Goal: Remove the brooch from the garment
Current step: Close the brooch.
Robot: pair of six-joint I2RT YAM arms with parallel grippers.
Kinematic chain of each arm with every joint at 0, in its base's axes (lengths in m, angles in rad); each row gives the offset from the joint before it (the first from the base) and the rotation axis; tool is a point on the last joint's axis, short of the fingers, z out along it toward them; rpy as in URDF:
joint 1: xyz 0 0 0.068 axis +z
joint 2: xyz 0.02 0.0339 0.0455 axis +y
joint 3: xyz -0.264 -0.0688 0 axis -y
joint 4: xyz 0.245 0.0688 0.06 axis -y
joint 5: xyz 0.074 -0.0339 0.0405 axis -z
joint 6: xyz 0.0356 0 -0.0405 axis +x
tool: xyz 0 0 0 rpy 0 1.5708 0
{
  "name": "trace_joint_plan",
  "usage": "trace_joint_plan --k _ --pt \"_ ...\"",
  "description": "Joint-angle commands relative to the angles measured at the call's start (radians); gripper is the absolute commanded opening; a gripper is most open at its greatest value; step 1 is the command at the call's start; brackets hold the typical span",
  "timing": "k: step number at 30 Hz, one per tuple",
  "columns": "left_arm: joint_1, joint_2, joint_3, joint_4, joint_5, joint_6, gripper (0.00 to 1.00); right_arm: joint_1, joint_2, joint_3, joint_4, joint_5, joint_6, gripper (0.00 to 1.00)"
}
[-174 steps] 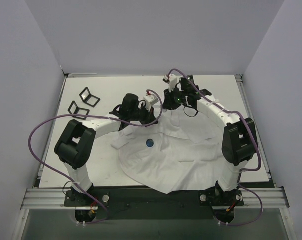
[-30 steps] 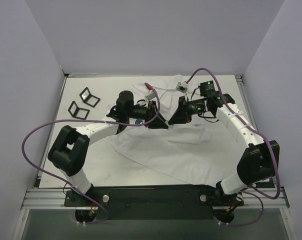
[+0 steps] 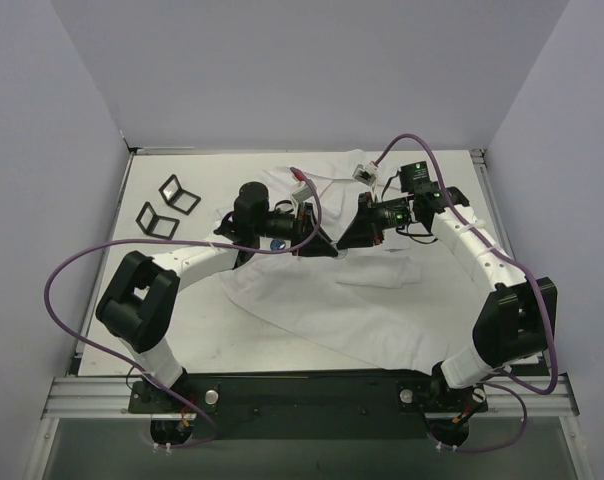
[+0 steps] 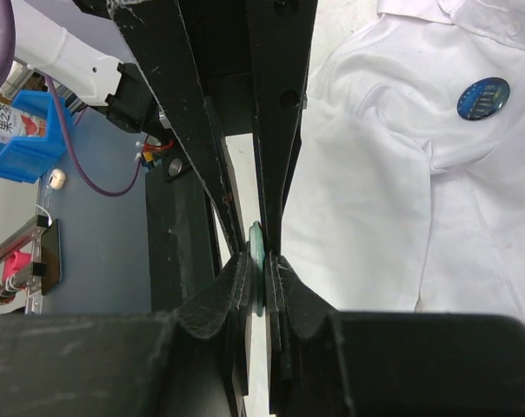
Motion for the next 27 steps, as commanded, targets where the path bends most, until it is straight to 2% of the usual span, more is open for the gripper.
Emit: trace_joint_plan --k 1,27 --pt "-0.006 -0.009 0.023 0.004 -0.007 0.032 0.24 -0.009 0.001 0.020 0.001 -0.055 -0.012 0.00" --pt "-0.014 -0.043 0.064 -0.255 -0.252 0.191 0.11 0.000 -0.005 0.015 0.004 -0.020 -0.018 0.00"
